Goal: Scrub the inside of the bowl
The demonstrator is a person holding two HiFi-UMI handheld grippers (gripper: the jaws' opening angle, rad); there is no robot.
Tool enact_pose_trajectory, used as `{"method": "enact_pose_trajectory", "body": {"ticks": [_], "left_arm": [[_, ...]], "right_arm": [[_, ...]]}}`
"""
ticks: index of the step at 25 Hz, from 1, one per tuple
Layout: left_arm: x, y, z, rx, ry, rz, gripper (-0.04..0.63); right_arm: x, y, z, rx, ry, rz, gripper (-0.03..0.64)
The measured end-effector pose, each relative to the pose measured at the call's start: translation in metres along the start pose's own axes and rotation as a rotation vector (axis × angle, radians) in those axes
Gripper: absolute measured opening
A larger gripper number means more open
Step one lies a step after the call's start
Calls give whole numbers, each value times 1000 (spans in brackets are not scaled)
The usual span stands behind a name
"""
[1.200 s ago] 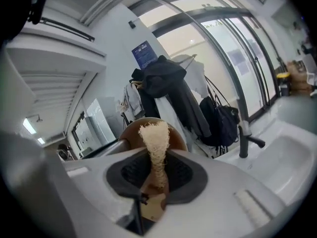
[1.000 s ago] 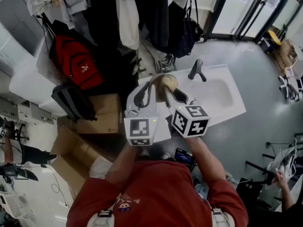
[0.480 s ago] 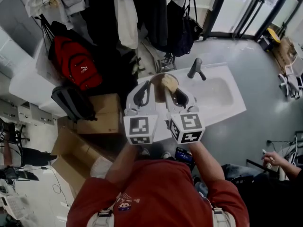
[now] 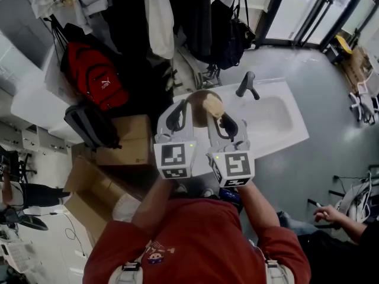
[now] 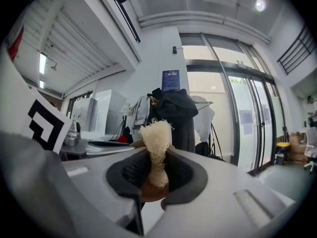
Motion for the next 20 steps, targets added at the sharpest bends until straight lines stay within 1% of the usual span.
{"method": "enact_pose_trajectory", "body": {"ticks": [8, 20], "left_arm": [[4, 6, -18, -22, 50, 10, 23], [11, 11, -72, -68, 191, 35, 23]], "right_arm": [[-15, -1, 5, 0, -111, -30, 77], [-24, -9, -6, 21, -110, -66, 77]]}}
Point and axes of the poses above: the fingertips, and each gripper's own axes: x forward along the fingers, y to its left, z out of its top, the point moved 8 cm from there along -x, backward along the fingers, and after that the axes turned 2 degrees about x, right-handed, at the moved point
